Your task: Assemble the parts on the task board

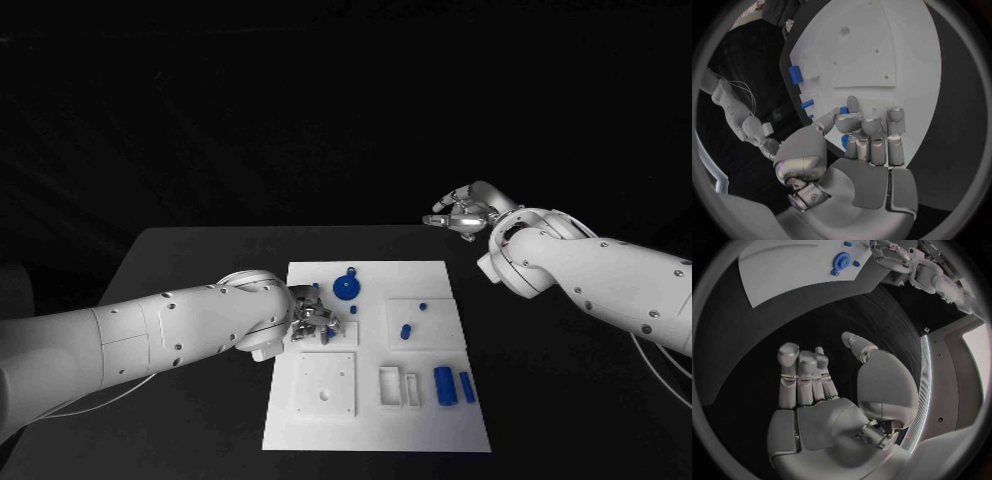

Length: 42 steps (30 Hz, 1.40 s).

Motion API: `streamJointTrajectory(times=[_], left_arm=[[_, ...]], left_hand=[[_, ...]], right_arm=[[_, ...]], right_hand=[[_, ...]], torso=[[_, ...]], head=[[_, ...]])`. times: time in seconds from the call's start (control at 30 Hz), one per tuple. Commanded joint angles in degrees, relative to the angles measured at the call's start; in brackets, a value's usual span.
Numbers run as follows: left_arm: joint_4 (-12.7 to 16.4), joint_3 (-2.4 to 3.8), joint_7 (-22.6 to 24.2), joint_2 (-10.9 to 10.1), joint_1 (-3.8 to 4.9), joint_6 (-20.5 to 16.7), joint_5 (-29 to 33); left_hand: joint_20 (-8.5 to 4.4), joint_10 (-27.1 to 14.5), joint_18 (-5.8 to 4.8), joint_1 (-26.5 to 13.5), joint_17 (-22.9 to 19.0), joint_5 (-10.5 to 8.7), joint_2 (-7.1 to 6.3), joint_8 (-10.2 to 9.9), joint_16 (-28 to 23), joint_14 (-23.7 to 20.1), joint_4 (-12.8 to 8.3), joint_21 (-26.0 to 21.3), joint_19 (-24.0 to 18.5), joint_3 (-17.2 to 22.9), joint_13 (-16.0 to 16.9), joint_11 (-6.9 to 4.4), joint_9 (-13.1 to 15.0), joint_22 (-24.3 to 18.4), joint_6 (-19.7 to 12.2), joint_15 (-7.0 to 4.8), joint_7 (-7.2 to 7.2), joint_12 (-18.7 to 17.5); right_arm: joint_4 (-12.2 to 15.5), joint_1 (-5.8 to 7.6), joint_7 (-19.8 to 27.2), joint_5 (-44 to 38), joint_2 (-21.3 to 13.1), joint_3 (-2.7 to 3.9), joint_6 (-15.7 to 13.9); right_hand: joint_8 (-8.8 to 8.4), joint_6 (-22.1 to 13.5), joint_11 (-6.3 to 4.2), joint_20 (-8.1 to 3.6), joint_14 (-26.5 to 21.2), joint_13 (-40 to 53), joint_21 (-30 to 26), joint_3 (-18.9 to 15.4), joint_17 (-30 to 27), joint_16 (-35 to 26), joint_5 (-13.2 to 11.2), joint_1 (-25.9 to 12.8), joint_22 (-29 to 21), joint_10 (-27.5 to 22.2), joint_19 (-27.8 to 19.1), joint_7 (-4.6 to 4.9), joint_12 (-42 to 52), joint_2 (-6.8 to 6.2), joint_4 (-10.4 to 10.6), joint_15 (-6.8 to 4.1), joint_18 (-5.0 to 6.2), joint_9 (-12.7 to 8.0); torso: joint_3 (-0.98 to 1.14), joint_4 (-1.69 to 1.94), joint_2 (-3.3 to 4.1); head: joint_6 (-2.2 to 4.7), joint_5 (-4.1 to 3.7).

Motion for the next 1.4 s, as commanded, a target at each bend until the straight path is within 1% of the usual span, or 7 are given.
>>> streamJointTrajectory(times=[0.03, 0.1, 0.23, 0.3, 0.53, 1.3, 1.4], left_arm=[[0.1, -0.02, 0.7, 0.2, -0.09, 0.2, 0.5], [0.1, -0.02, 0.7, 0.2, -0.09, 0.1, 0.5], [0.0, -0.02, 0.6, 0.1, -0.09, -0.1, 0.5], [-0.1, -0.02, 0.6, 0.1, -0.09, -0.1, 0.5], [-0.1, -0.01, 0.6, -0.1, -0.09, -0.2, 0.5], [-0.5, 0.05, 0.5, -0.3, -0.10, -0.4, 0.5], [-0.5, 0.05, 0.5, -0.3, -0.10, -0.4, 0.5]], left_hand=[[-8.34, -3.6, 0.83, 0.1, -0.1, -0.46, -0.68, 0.3, 0.3, -0.2, 0.3, -0.3, 0.3, 0.0, -0.1, -3.27, -0.1, 0.9, 3.9, -0.43, -3.76, 0.3], [-8.33, -3.6, 0.83, 0.1, -0.1, -0.87, -0.89, 0.4, 0.3, -0.2, 0.4, -0.3, 0.3, 0.0, -0.1, -3.28, -0.1, 0.9, 3.9, -0.44, -3.77, 0.3], [-8.36, -3.6, 0.89, -0.1, -0.2, -4.71, -1.76, 0.5, 0.3, -0.3, 1.2, -0.3, 0.3, -0.1, -0.3, -3.29, -0.2, 0.9, 3.9, -0.52, -3.81, 0.4], [-8.35, -3.6, 0.89, -0.2, -0.2, -5.17, -2.09, 0.5, 0.4, -0.3, 1.5, -0.4, 0.3, -0.2, -0.4, -3.30, -0.2, 0.9, 3.8, -0.53, -3.79, 0.4], [-8.36, -3.6, 0.91, -0.5, -0.3, -5.39, -3.00, 0.6, 0.4, -0.3, 1.9, -0.4, 0.3, -0.6, -0.5, -3.30, -0.3, 0.9, 3.8, -0.56, -3.78, 0.5], [-8.41, -3.7, 1.01, -0.4, -0.2, -5.52, -4.38, 0.8, 0.6, -0.4, 2.2, -0.3, 0.4, -1.0, -0.5, -3.30, -0.2, 0.9, 3.7, -0.65, -3.79, 0.6], [-8.42, -3.7, 1.04, -0.3, -0.2, -5.52, -5.17, 0.8, 0.6, -0.4, 2.3, -0.3, 0.4, -1.0, -0.5, -3.30, -0.2, 0.9, 3.7, -0.68, -3.79, 0.7]], right_arm=[[0.0, -0.04, 0.5, -0.3, 0.0, 0.02, 0.7], [0.0, -0.05, 0.5, -0.3, 0.0, 0.02, 0.7], [0.0, -0.05, 0.5, -0.3, 0.0, 0.02, 0.7], [0.0, -0.06, 0.5, -0.3, 0.0, 0.02, 0.6], [0.0, -0.07, 0.5, -0.3, 0.0, 0.02, 0.6], [0.1, -0.15, 0.5, -0.3, -0.2, 0.02, 0.6], [0.1, -0.15, 0.5, -0.3, -0.2, 0.02, 0.6]], right_hand=[[0.31, -0.4, 0.06, -0.04, -0.4, -0.1, -0.3, -0.2, -0.1, -0.1, 0.3, 0.5, 0.8, -0.3, 0.3, 0.63, 0.2, 0.14, 0.2, 0.04, 5.79, 0.1], [0.31, -0.4, 0.06, -0.04, -0.4, -0.1, -0.3, -0.2, -0.1, -0.1, 0.3, 0.5, 0.8, -0.3, 0.3, 0.63, 0.2, 0.14, 0.3, 0.04, 5.79, 0.1], [0.31, -0.4, 0.06, -0.03, -0.4, -0.1, -0.3, -0.2, -0.1, -0.1, 0.3, 0.5, 0.8, -0.3, 0.3, 0.63, 0.2, 0.12, 0.3, 0.04, 5.79, 0.1], [0.31, -0.4, 0.07, -0.02, -0.4, -0.1, -0.3, -0.3, -0.1, -0.1, 0.3, 0.4, 0.8, -0.3, 0.3, 0.64, 0.3, 0.12, 0.3, 0.05, 5.79, 0.1], [0.31, -0.4, 0.07, 0.01, -0.4, -0.2, -0.3, -0.4, -0.1, -0.1, 0.3, 0.2, 0.8, -0.3, 0.2, 0.64, 0.3, 0.08, 0.4, 0.05, 5.79, 0.1], [0.32, -0.5, 0.07, 0.05, -0.4, -0.3, -0.3, -0.7, -0.1, -0.1, 0.4, -0.1, 0.8, -0.4, 0.2, 0.64, 0.4, 0.00, 0.6, 0.06, 5.79, 0.1], [0.32, -0.5, 0.07, 0.05, -0.4, -0.3, -0.3, -0.8, -0.1, -0.1, 0.4, -0.1, 0.8, -0.4, 0.2, 0.64, 0.4, 0.00, 0.7, 0.06, 5.79, 0.1]], torso=[[0.02, 0.03, 0.01], [0.01, 0.02, 0.01], [-0.03, 0.01, 0.02], [0.00, 0.02, 0.01], [0.01, 0.04, 0.02], [0.02, 0.04, 0.01], [0.03, 0.04, 0.00]], head=[[0.00, 0.00], [0.01, 0.00], [-0.01, 0.01], [0.00, -0.02], [-0.01, -0.06], [-0.06, -0.08], [-0.08, -0.05]])
